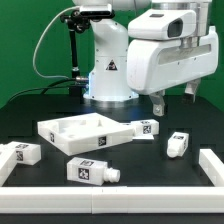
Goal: Assemble one leg
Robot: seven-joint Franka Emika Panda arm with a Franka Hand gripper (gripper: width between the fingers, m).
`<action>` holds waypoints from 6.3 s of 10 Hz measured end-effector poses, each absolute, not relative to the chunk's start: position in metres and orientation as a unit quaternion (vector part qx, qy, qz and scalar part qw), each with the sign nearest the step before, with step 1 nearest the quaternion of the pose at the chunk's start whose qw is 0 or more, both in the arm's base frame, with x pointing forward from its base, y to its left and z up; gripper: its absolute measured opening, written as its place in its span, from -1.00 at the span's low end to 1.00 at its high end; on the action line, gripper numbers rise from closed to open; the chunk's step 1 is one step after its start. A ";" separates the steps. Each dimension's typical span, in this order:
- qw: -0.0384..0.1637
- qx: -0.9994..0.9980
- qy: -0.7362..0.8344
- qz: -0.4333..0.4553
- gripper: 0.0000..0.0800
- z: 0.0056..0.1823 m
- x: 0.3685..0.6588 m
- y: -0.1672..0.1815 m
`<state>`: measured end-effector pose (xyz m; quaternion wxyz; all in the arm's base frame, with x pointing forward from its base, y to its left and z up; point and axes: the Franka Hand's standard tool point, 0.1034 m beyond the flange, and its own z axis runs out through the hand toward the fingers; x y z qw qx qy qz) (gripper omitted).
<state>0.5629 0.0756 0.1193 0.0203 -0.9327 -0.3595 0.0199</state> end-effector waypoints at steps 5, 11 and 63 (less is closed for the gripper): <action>0.020 -0.933 -0.359 0.020 0.62 0.119 0.563 0.075; 0.022 -0.926 -0.375 0.037 0.62 0.101 0.530 0.025; 0.023 -0.958 -0.284 0.037 0.62 0.020 0.416 -0.154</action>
Offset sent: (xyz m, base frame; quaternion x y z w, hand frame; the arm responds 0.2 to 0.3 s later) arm 0.0000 0.0000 0.0000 0.0000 0.0000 0.0000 1.0000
